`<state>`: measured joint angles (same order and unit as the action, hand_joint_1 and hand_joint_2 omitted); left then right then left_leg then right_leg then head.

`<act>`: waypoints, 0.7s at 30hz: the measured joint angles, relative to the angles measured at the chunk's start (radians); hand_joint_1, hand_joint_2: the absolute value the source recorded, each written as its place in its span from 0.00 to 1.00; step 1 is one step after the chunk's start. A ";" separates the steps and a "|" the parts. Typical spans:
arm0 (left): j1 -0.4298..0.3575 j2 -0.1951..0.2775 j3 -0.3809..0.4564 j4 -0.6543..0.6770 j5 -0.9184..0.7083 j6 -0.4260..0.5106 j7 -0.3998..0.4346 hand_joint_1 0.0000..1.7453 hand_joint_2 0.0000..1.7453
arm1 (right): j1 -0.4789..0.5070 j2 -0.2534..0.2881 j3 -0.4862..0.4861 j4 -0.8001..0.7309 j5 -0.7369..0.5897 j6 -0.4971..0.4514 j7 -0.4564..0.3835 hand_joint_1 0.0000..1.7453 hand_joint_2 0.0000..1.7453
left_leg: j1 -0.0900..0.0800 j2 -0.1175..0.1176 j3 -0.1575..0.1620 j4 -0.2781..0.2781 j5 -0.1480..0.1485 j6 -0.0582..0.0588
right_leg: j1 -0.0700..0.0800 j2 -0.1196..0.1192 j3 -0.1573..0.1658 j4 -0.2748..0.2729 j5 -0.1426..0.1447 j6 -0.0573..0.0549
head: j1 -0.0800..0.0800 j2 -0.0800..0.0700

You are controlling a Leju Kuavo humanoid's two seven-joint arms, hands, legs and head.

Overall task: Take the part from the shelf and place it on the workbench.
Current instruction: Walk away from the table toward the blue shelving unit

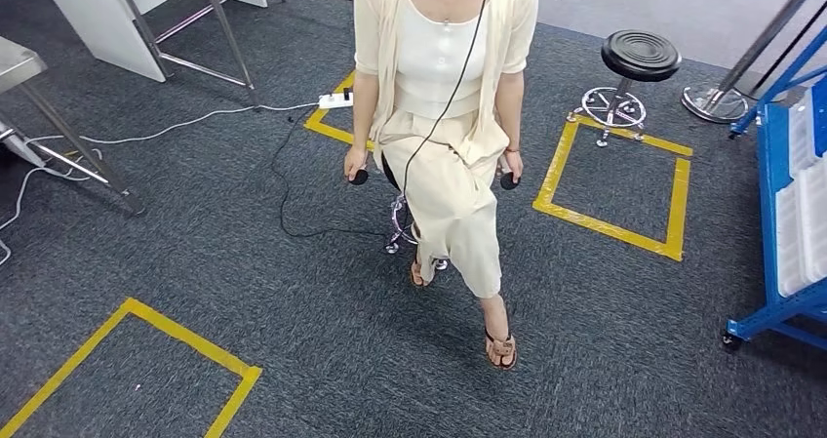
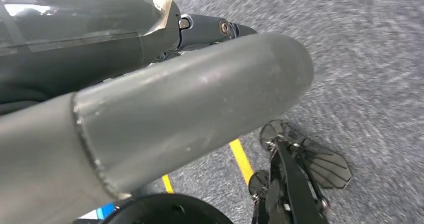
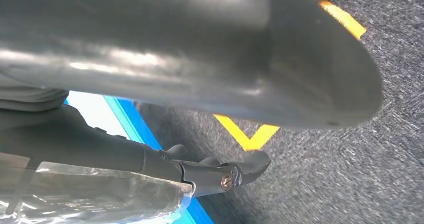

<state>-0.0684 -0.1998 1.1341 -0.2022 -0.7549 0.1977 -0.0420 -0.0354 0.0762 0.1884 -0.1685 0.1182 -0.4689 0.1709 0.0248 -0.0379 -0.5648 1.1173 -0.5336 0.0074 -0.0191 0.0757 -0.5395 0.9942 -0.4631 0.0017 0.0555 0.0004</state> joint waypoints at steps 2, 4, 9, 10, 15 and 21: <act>0.000 0.001 0.000 0.000 0.000 0.000 0.000 0.00 0.00 | -0.003 0.001 0.000 0.000 0.000 0.000 0.000 0.00 0.00 | 0.001 -0.035 0.039 -0.089 0.027 0.004 | 0.005 0.022 -0.008 0.005 0.003 0.009 | 0.001 0.000; -0.001 0.001 0.000 0.000 0.000 0.000 0.000 0.00 0.00 | -0.003 0.001 0.000 0.000 0.000 0.000 0.000 0.00 0.00 | -0.005 -0.028 0.041 -0.102 0.028 0.013 | 0.004 0.042 -0.022 0.004 0.009 0.025 | 0.001 0.000; -0.001 -0.001 0.000 0.000 0.000 0.000 0.000 0.00 0.00 | -0.002 0.001 0.000 0.000 0.000 0.000 0.000 0.00 0.00 | -0.008 0.041 0.040 -0.123 0.049 0.047 | 0.007 -0.043 -0.115 0.166 -0.072 0.026 | 0.008 0.000; 0.000 -0.001 0.000 0.000 0.000 0.000 0.000 0.00 0.00 | -0.003 0.001 0.000 0.000 0.000 0.000 0.000 0.00 0.00 | -0.010 0.056 0.038 -0.123 0.049 0.048 | 0.006 -0.056 -0.147 0.232 -0.100 0.025 | 0.010 0.000; -0.001 -0.003 0.000 0.000 -0.003 0.002 0.009 0.00 0.00 | 0.000 0.000 0.000 0.000 0.002 0.000 0.005 0.00 0.00 | -0.015 0.121 0.039 -0.122 0.047 0.044 | 0.000 -0.105 -0.066 0.121 -0.057 0.057 | 0.011 0.000; -0.006 -0.006 0.000 0.002 -0.003 0.002 0.009 0.00 0.00 | -0.006 -0.001 0.000 0.000 0.007 0.001 0.013 0.00 0.00 | -0.016 0.155 0.056 -0.114 0.027 0.006 | 0.004 -0.120 -0.003 -0.005 -0.006 0.020 | 0.004 0.000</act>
<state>-0.0748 -0.2057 1.1341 -0.2003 -0.7580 0.2002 -0.0332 -0.0417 0.0752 0.1881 -0.1682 0.1248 -0.4680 0.1841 0.0087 0.1174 -0.5085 1.0030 -0.5066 0.0131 -0.0153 -0.0443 -0.5421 0.9894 -0.4695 0.0222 0.0598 0.0004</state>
